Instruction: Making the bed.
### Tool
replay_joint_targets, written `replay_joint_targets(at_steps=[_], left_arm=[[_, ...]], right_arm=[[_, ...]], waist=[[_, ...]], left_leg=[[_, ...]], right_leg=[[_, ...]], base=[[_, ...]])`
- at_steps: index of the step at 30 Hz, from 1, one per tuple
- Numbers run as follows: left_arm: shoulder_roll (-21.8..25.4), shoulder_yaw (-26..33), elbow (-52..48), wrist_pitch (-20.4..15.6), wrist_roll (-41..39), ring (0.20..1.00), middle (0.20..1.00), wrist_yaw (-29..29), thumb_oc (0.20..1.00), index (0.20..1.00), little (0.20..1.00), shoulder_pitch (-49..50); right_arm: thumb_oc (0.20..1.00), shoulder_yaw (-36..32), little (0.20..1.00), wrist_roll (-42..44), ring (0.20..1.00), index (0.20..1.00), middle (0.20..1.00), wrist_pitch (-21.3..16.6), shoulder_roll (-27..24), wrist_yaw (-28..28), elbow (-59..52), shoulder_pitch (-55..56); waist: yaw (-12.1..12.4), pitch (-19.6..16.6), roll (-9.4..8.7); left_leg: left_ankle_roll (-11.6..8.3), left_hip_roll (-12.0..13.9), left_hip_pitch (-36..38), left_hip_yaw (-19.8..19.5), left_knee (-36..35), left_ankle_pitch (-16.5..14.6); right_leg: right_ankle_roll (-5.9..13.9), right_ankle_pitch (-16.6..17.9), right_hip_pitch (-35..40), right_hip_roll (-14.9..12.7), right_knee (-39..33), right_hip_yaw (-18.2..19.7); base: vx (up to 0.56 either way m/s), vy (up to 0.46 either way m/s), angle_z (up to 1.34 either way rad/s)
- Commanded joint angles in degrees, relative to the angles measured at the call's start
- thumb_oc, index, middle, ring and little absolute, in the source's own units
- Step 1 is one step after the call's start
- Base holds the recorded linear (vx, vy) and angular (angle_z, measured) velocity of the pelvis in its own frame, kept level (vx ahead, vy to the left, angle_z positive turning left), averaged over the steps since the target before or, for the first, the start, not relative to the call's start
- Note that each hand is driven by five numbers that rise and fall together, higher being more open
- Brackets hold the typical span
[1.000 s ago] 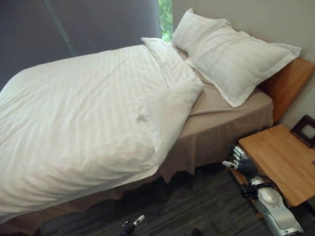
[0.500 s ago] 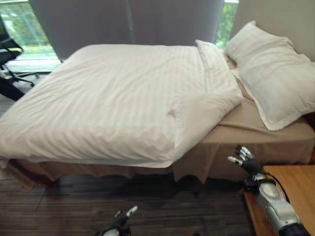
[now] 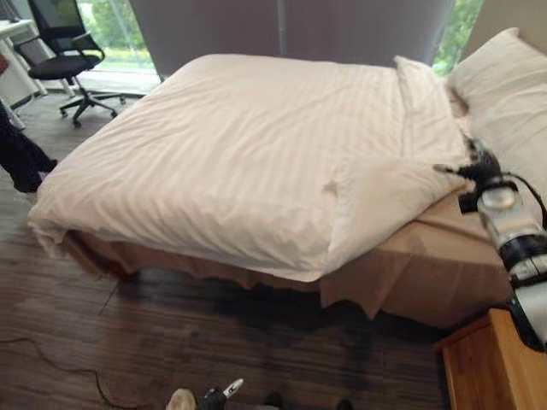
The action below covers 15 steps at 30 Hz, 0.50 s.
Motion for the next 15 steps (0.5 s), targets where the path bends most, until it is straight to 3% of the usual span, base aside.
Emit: replay_joint_targets(at_steps=[1, 5, 6, 7, 10, 11, 15], left_arm=[[3.4, -1.7, 0.5, -2.2, -2.3, 1.0, 1.0, -0.8, 1.0, 1.0, 1.0, -2.8], [4.0, -1.4, 0.2, -2.5, -2.8, 1.0, 1.0, -0.6, 1.0, 1.0, 1.0, -2.4], [4.0, -1.4, 0.2, -2.5, -2.8, 1.0, 1.0, -0.6, 1.0, 1.0, 1.0, -2.4], [3.8, -2.0, -0.6, -2.6, -3.4, 1.0, 1.0, -0.7, 1.0, 1.0, 1.0, -2.2], [3.9, -2.4, -3.5, -3.0, -5.3, 1.0, 1.0, -0.9, 1.0, 1.0, 1.0, -2.0], [3.7, -2.4, -4.2, -3.0, -7.0, 1.0, 1.0, -0.9, 1.0, 1.0, 1.0, -1.7], [2.4, -2.5, -5.0, -2.8, -9.0, 1.0, 1.0, -0.8, 1.0, 1.0, 1.0, -0.7]], right_arm=[[1.0, 4.1, 1.0, -5.6, 1.0, 1.0, 1.0, -0.5, -1.1, -1.3, 2.2, -1.9], [1.0, 7.2, 1.0, -9.4, 1.0, 1.0, 1.0, 0.1, -3.2, -1.7, 4.8, -8.3], [1.0, 7.2, 1.0, -9.4, 1.0, 1.0, 1.0, 0.1, -3.2, -1.7, 4.8, -8.3], [1.0, 8.8, 1.0, -11.1, 1.0, 1.0, 1.0, 0.0, -4.9, -1.5, 6.1, -10.7], [1.0, 13.4, 1.0, -14.5, 1.0, 1.0, 1.0, 0.3, -8.2, -1.0, 7.7, -15.8], [1.0, 15.9, 1.0, -15.7, 1.0, 1.0, 1.0, 0.4, -11.1, -1.8, 9.0, -19.5], [1.0, 19.3, 1.0, -17.8, 1.0, 1.0, 1.0, 0.7, -13.6, -3.1, 9.4, -22.9]], waist=[[0.8, 0.5, -1.24], [1.6, 1.8, 1.61], [1.6, 1.8, 1.61], [2.0, 2.9, 3.21], [2.6, 4.3, 5.38], [2.9, 5.5, 6.86], [3.4, 6.7, 8.19]], left_leg=[[1.83, -4.2, 3.9, 2.3, -0.1, -5.6], [0.5, -4.3, 1.3, -0.1, -0.1, -3.3], [0.5, -4.3, 1.3, -0.1, -0.1, -3.3], [-0.16, -4.5, -0.5, -1.1, -0.1, -2.0], [-0.83, -4.9, -3.8, -1.9, -0.1, -0.4], [-1.36, -5.1, -6.0, -2.2, -0.1, 0.8], [-1.96, -5.2, -8.6, -2.4, -0.1, 2.4]], right_leg=[[-0.37, -4.8, -2.1, 0.6, 1.0, 2.3], [-0.94, -5.5, -3.5, 0.4, 1.0, 0.0], [-0.94, -5.5, -3.5, 0.4, 1.0, 0.0], [-1.23, -5.3, -4.9, 0.2, 1.0, -1.2], [-1.33, -5.0, -7.8, 0.0, 1.0, -1.9], [-1.43, -5.1, -10.0, -0.1, 1.4, -2.2], [-1.68, -5.1, -13.0, -0.3, 2.4, -2.2]], base=[[0.07, -0.09, 0.44], [0.04, -0.118, 0.26], [-0.03, -0.137, 0.19], [-0.03, -0.118, 0.13], [-0.02, -0.155, 0.34], [-0.01, -0.135, 0.16], [0.02, -0.109, 0.09]])
